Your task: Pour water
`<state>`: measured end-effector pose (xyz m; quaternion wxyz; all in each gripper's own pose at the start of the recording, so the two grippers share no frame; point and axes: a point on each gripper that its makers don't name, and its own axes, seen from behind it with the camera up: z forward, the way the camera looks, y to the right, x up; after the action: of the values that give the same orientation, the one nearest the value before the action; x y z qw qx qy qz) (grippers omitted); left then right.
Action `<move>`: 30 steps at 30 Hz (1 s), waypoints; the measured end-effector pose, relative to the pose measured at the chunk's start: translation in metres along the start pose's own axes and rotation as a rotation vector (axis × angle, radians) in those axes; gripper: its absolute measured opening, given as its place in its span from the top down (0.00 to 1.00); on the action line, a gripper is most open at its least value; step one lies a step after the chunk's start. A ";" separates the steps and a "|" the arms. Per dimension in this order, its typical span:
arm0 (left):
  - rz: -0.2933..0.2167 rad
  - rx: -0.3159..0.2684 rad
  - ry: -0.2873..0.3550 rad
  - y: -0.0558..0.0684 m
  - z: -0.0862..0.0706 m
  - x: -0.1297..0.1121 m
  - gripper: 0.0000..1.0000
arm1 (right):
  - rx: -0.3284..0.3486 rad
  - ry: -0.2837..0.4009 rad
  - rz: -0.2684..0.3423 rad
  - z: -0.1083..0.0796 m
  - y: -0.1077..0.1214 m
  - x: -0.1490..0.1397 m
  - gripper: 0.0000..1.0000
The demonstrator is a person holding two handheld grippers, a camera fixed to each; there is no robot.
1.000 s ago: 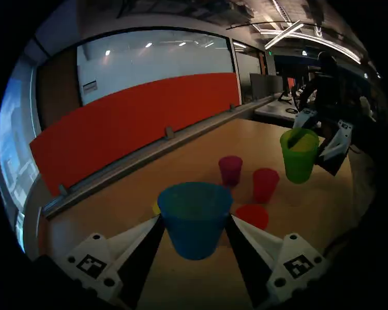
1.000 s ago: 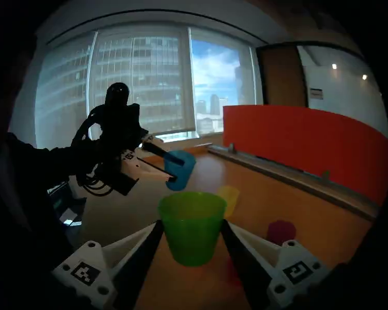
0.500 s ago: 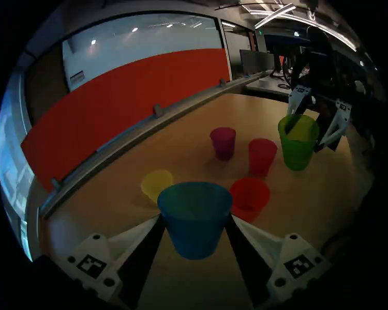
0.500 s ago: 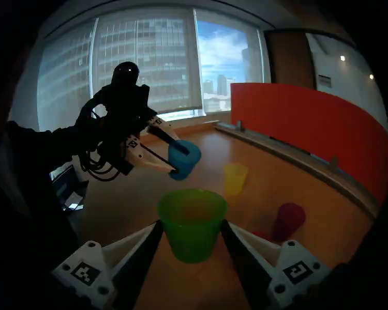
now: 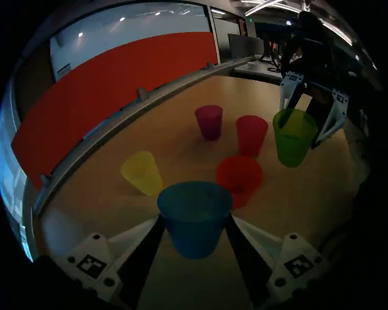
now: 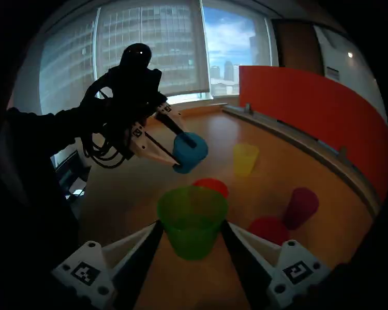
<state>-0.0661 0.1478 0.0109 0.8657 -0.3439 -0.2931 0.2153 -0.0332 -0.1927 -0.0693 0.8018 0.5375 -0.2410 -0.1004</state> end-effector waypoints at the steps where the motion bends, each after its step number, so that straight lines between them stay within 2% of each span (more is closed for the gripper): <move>1: 0.002 -0.004 -0.007 0.001 0.001 -0.002 0.18 | 0.002 -0.005 -0.001 0.001 -0.001 -0.002 0.15; 14: 0.019 -0.049 -0.070 0.015 0.014 -0.024 0.18 | 0.015 -0.044 0.000 0.012 -0.004 -0.020 0.15; 30: 0.005 -0.089 -0.088 0.027 0.026 -0.035 0.18 | 0.018 -0.046 0.017 0.021 -0.003 -0.027 0.15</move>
<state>-0.1135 0.1583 -0.0061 0.8354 -0.3731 -0.3392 0.2189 -0.0665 -0.1994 -0.0737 0.7919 0.5403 -0.2648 -0.1037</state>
